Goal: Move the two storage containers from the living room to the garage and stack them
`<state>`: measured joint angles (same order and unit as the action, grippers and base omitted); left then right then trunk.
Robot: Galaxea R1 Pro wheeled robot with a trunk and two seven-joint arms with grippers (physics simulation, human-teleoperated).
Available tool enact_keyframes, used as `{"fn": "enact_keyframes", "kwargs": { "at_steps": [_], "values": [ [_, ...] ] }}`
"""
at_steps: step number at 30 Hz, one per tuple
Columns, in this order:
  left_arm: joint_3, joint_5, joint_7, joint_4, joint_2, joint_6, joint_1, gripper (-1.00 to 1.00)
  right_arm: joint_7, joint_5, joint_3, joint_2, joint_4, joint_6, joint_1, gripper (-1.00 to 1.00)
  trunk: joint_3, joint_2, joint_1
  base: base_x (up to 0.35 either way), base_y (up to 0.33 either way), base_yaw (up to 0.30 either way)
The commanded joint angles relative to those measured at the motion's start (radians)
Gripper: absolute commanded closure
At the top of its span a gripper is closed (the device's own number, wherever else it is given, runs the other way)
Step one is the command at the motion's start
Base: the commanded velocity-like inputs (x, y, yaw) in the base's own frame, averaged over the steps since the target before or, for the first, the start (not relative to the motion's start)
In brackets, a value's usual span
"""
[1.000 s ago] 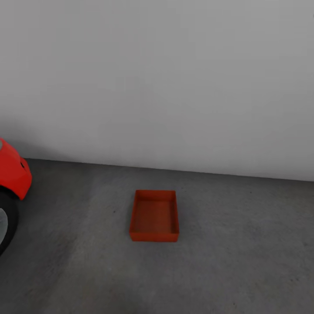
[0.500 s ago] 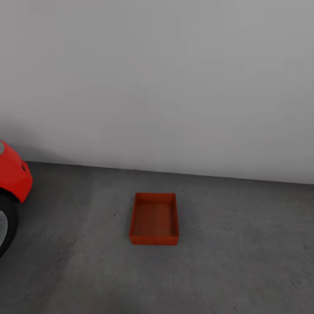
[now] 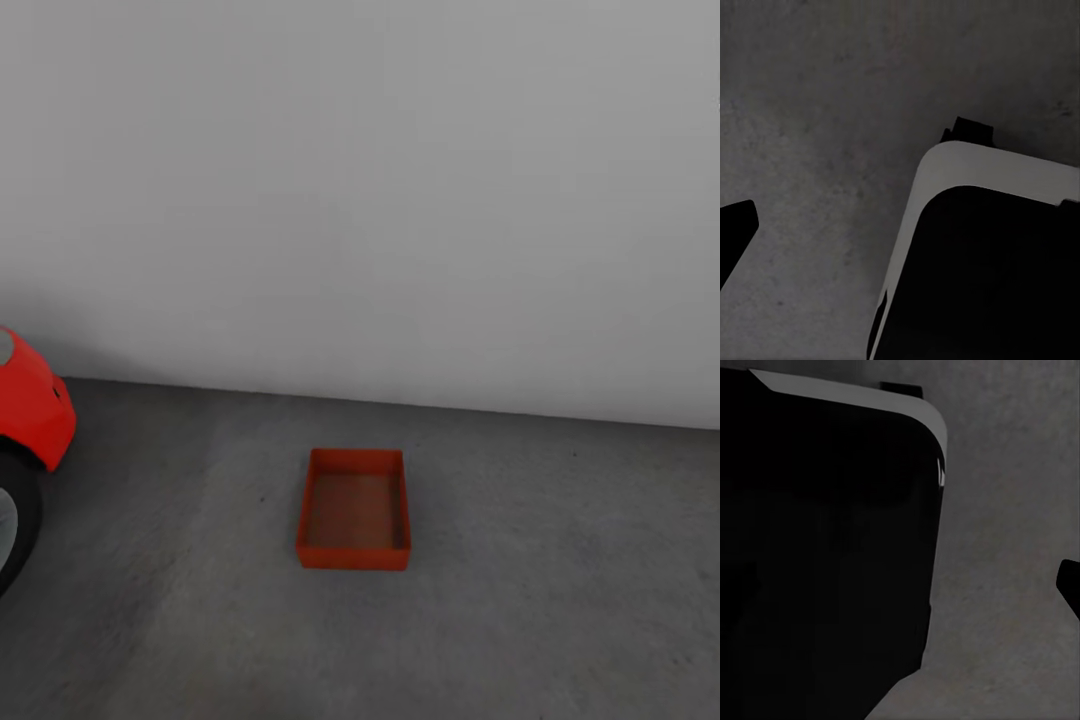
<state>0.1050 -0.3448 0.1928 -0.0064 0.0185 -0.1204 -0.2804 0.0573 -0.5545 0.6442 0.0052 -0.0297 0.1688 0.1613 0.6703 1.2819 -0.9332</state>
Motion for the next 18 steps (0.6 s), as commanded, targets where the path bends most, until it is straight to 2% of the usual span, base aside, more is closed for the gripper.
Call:
{"fn": "enact_keyframes", "kwargs": {
  "at_steps": [1, 18],
  "values": [
    [0.008, -0.008, 0.003, 0.0, 0.0, -0.002, 0.0, -1.0, 0.0, -0.006, 0.008, 0.0, -0.002, 0.005, 0.001, -1.0, -0.001, 0.0, 0.0, 0.0, 0.0, 0.0],
    [0.008, -0.008, 0.002, 0.0, 0.0, -0.002, 0.0, -1.0, -0.001, -0.001, 0.009, -0.005, -0.001, 0.04, -0.024, -1.0, -0.029, 0.0, 0.0, 0.0, 0.0, 0.0]
  ]
}}
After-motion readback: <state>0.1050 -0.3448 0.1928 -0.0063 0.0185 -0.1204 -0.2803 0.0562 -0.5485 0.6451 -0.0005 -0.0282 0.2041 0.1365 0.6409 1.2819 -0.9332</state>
